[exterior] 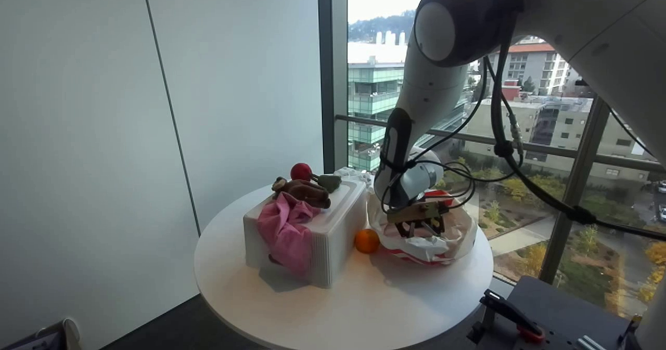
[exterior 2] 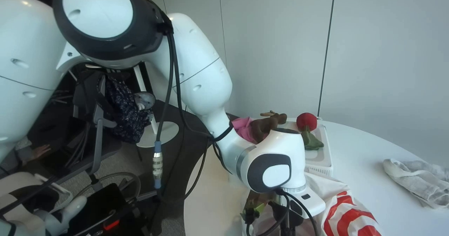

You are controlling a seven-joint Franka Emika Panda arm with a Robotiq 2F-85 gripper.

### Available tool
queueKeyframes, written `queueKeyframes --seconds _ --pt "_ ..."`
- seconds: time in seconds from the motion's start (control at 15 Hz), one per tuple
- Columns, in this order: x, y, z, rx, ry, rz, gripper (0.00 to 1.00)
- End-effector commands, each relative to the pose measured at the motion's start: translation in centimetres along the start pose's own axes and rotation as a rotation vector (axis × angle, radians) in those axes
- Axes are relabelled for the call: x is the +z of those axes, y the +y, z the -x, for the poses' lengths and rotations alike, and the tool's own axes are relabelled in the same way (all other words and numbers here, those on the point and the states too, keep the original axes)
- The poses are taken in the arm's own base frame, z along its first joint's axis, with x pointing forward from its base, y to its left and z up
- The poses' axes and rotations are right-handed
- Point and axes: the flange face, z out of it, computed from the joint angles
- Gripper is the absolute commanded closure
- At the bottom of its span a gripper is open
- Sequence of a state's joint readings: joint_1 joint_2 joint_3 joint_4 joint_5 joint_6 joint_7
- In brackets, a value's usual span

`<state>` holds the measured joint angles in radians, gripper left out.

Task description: Empty the objects from the plastic and put it on the basket

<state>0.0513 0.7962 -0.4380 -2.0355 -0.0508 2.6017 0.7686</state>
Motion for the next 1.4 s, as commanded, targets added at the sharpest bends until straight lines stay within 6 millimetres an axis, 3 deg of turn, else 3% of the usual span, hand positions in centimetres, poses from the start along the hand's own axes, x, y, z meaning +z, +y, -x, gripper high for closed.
queueKeyframes --seconds 0.0,0.27,0.73,1.0,1.33 --pt "-0.8 0.4 0.1 0.005 0.022 -0.005 0.55" --pt "-4.4 1.4 -1.6 0.023 0.038 -0.034 0.55" --pt "-14.9 6.8 -6.3 0.04 0.095 -0.099 0.55" --pt "-18.7 8.9 -5.7 -0.115 -0.035 -0.132 0.55" --pt "-20.3 8.5 -3.2 -0.353 -0.125 -0.202 0.55"
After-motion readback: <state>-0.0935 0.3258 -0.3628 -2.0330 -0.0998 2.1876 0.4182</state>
